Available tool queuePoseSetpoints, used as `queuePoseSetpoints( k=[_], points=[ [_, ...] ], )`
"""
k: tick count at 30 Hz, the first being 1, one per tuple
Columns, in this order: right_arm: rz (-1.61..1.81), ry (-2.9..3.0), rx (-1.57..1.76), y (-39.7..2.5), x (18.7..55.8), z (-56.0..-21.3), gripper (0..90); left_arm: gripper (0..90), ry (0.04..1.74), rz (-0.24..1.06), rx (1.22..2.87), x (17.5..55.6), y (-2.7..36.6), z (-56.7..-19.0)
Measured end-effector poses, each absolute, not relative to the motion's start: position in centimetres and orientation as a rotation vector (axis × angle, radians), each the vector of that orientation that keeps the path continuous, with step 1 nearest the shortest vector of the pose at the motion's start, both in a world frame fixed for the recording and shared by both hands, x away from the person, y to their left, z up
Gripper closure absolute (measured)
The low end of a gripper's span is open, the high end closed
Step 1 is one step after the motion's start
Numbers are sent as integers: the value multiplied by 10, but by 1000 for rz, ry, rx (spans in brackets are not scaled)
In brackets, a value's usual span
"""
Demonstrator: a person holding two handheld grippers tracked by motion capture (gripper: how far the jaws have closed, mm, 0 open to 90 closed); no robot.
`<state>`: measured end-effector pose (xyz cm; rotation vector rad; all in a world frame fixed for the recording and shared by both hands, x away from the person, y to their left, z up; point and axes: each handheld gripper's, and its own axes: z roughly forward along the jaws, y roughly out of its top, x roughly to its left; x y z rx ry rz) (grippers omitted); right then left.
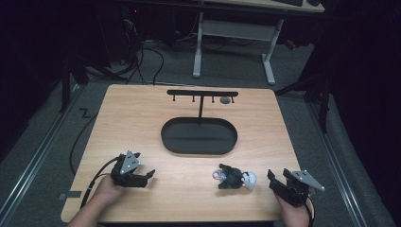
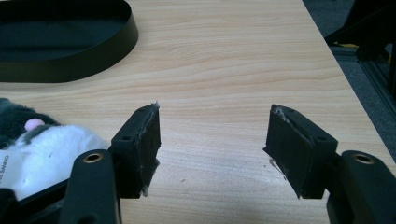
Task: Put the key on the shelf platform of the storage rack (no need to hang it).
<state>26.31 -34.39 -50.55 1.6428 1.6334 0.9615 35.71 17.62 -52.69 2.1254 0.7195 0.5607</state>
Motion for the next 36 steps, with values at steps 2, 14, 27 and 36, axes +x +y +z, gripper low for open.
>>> queuePoseSetpoints(
  k=[2, 14, 27, 36],
  points=[
    [959, 1640, 1636, -344, 263, -506, 348, 154, 719, 559, 2127, 357, 176, -527],
    [937, 1674, 1628, -340, 264, -508, 346, 154, 721, 555, 2126, 358, 177, -527],
    [918, 1716, 1636, -338, 266, -512, 340, 154, 720, 557, 2127, 358, 176, -527],
    [897, 1765, 1631, -335, 268, -514, 341, 154, 719, 559, 2128, 357, 176, -527]
  ],
)
